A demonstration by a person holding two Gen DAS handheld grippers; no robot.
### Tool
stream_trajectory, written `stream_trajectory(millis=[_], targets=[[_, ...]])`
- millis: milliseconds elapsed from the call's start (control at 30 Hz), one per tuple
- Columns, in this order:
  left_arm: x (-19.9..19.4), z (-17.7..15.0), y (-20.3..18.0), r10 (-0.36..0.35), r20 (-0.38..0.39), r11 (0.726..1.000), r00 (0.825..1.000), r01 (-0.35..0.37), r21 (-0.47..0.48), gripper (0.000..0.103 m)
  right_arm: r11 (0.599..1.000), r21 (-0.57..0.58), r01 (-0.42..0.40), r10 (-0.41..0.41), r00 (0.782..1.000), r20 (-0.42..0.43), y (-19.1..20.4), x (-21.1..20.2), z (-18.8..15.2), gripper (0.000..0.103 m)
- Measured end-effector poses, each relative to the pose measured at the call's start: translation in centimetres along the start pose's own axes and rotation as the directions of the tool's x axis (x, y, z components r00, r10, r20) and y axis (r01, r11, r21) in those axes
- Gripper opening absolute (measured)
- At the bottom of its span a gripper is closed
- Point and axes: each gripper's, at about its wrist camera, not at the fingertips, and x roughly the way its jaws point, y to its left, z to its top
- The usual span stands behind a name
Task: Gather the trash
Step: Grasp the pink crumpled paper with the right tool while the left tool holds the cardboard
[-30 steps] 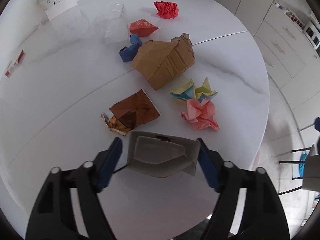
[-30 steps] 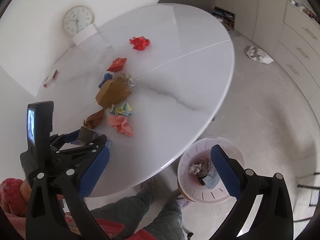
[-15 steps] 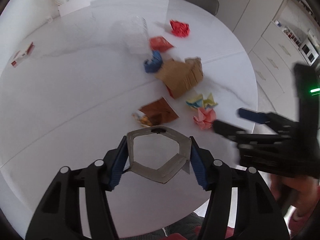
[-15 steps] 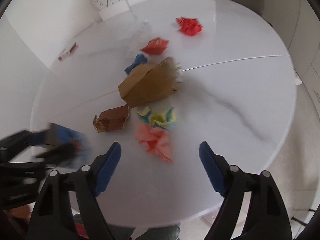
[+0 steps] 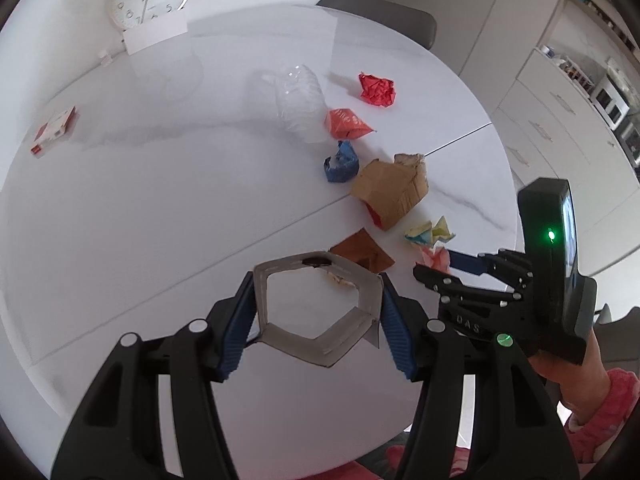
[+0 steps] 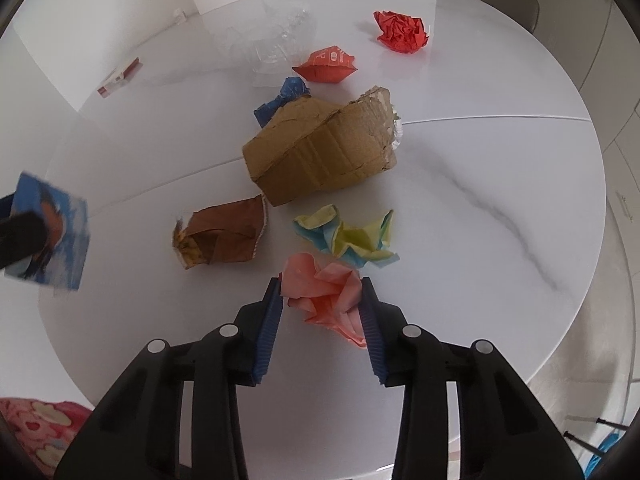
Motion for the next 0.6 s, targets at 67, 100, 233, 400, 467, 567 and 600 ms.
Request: stream_trajectory(millis=[67,100,233,400,467,567,600], targets=[[-0.1,0.5,-0.2,-0.016,0.004,1.0,1.0,0.016,0.025,0.057,0.999,0.034,-0.031,0.031,0.999,0.011,-0.2,-1.0,-0.4,0.039],[-0.1,0.8,-0.4,-0.027,0.005,0.999,1.0,0.027,0.041,0.057,0.998,0.053,-0.045,0.044,0.999,0.019,-0.4,-1.7,-0.7,0.039],[-0.1,1.7,-2.5,-0.086,0.002,0.989,0.996,0.085,0.119,0.057,0.982,0.166,-0.087,0.074,0.994,0.081,-2.3,-5.8,-2.5,0.039],[0.2,2.3,-6.8,-0.174,-0.024,0.96,0.984,0.175,0.219,0.057,0.945,0.328,-0.008,-0.034,0.992,0.123,-7.1,-10.6,-6.8,0.039],[0.3,2.3,-9.0,-0.199,-0.035,0.943,0.979,0.201,0.265,0.057,0.921,0.389,0.03,-0.081,0.99,0.116,-9.2,-11.4,-8.8,0.039],[0.6,2.3,-12.2,-0.232,-0.06,0.915,0.971,0.239,0.326,0.057,0.885,0.46,0.072,-0.118,0.99,0.073,-12.6,-10.6,-11.5,0.04],[0.7,2.2,-13.4,-0.236,-0.066,0.906,0.969,0.245,0.345,0.057,0.876,0.476,0.082,-0.121,0.991,0.052,-13.8,-9.9,-12.4,0.04]])
